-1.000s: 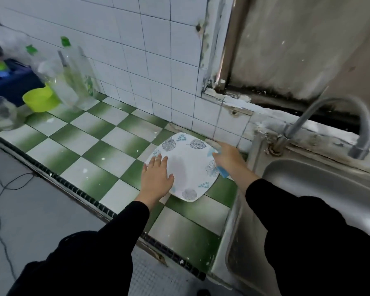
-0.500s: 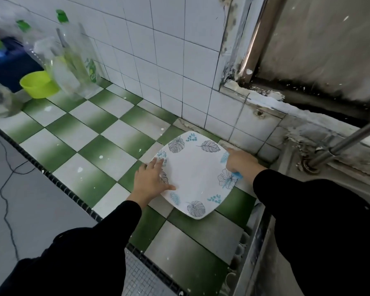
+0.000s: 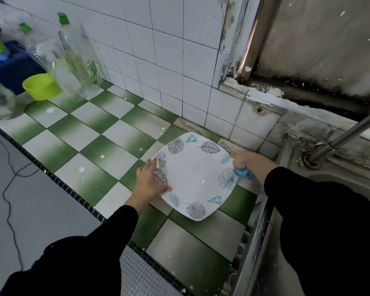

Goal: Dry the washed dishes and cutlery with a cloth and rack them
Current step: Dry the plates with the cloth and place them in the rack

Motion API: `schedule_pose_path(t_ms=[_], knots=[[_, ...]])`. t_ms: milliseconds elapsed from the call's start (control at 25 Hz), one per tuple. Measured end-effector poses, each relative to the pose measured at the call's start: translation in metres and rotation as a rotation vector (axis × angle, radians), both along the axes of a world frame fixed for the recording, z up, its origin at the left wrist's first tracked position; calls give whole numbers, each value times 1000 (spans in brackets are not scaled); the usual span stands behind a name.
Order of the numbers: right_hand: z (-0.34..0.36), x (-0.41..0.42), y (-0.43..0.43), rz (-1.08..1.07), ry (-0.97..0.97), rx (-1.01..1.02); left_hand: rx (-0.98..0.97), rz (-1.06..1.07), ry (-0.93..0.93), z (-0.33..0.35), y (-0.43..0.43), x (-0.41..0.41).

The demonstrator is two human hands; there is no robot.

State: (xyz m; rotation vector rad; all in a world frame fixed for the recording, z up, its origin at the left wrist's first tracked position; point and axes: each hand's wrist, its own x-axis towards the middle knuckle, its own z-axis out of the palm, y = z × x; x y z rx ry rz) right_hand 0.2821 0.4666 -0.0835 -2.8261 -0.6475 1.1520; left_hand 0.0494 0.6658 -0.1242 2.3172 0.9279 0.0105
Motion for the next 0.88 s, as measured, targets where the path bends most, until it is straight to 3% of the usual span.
schedule_pose_path(t_ms=[160, 360, 480, 720, 880], knots=[[26, -8, -2, -104, 95, 70, 29, -30, -35, 30, -2, -7], [86, -33, -21, 3, 127, 22, 109, -96, -102, 98, -8, -16], [113, -52, -45, -5, 48, 130, 135, -137, -132, 143, -23, -27], [159, -116, -134, -502, 163, 540, 200, -338, -188, 218, -65, -49], [176, -153, -202, -770, 185, 664, 223, -436, -171, 245, -106, -50]])
